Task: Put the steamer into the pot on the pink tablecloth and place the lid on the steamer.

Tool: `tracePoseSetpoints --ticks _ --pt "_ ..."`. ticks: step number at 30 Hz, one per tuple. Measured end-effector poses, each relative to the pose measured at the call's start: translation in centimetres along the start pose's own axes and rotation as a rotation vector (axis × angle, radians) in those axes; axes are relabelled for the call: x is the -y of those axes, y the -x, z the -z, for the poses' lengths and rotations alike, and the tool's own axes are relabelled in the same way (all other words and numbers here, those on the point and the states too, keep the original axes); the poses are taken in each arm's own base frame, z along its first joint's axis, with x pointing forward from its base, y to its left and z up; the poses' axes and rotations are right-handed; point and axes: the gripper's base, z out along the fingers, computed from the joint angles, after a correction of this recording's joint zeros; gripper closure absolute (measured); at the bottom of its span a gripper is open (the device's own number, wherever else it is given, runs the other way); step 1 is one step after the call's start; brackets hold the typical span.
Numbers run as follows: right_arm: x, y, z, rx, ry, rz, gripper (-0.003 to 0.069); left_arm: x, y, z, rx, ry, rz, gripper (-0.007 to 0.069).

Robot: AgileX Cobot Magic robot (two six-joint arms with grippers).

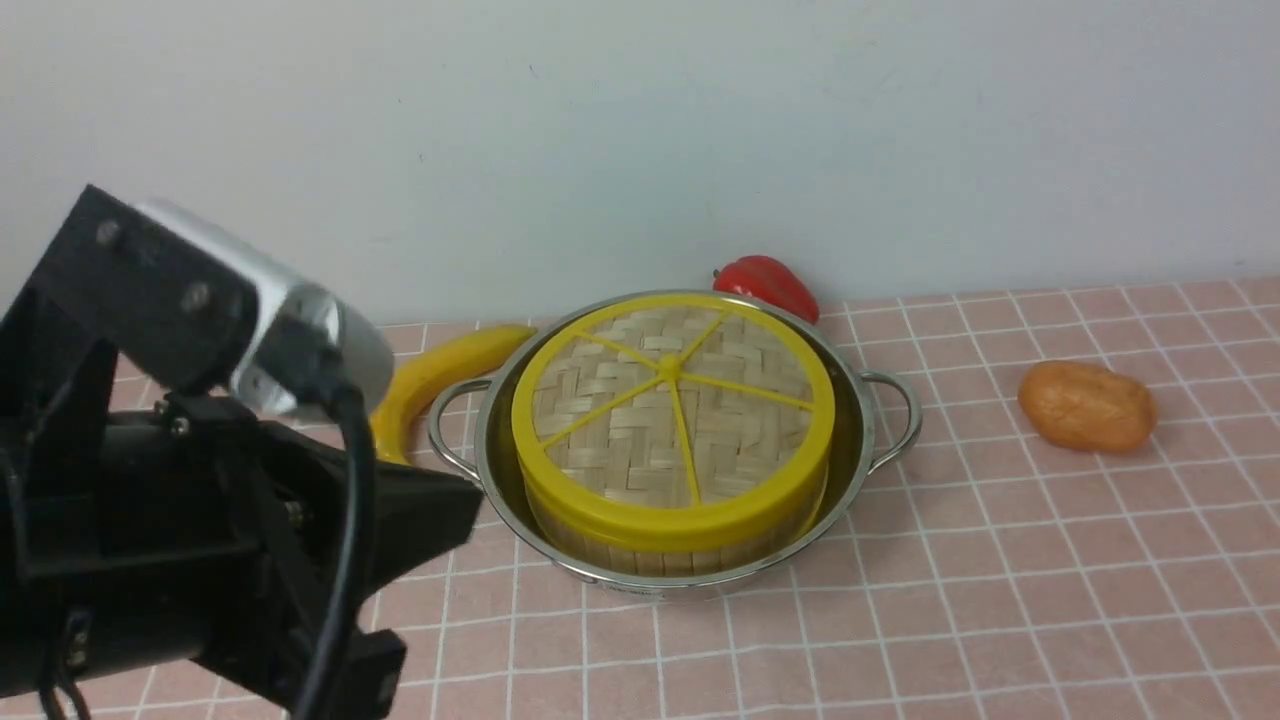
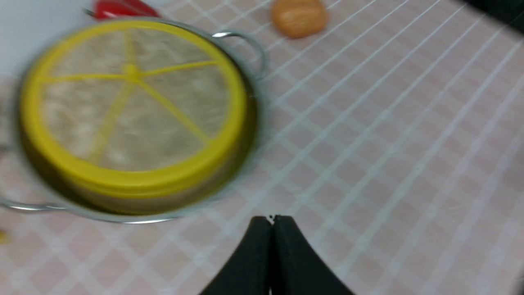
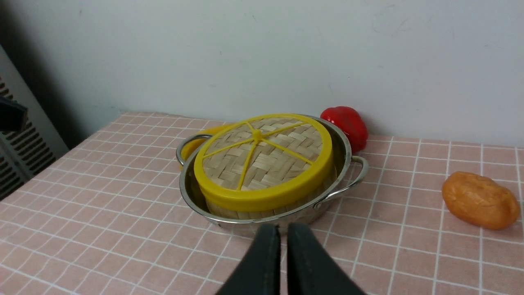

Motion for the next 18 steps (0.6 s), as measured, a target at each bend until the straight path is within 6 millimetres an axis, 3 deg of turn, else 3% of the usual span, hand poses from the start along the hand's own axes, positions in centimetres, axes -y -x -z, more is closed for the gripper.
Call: tracePoseSetpoints --ticks 2,5,6,10,12,14,18 --pt "0.0 0.0 0.0 0.000 0.000 0.000 0.0601 -0.7 -0.7 0.2 -0.004 0.066 -0.075 0.0633" --pt "0.0 0.0 0.0 0.000 0.000 0.000 0.0582 -2.4 -4.0 1.7 0.080 0.273 -0.117 0.0633" --pt "0.0 0.0 0.0 0.000 0.000 0.000 0.0582 -2.5 -4.0 1.7 0.088 0.284 -0.115 0.0633" --pt "0.0 0.0 0.0 0.000 0.001 -0.001 0.0561 -2.6 -9.6 3.1 0.248 0.490 -0.069 0.0632" --pt "0.0 0.0 0.0 0.000 0.001 -0.001 0.0554 -2.5 -11.6 3.1 0.293 0.554 -0.056 0.0627" --pt "0.0 0.0 0.0 0.000 0.001 -0.001 0.0541 -2.3 -15.7 2.3 0.333 0.664 -0.012 0.0623" --pt "0.0 0.0 0.0 0.000 0.001 -0.001 0.0527 -2.3 -19.1 1.1 0.347 0.752 0.054 0.0614"
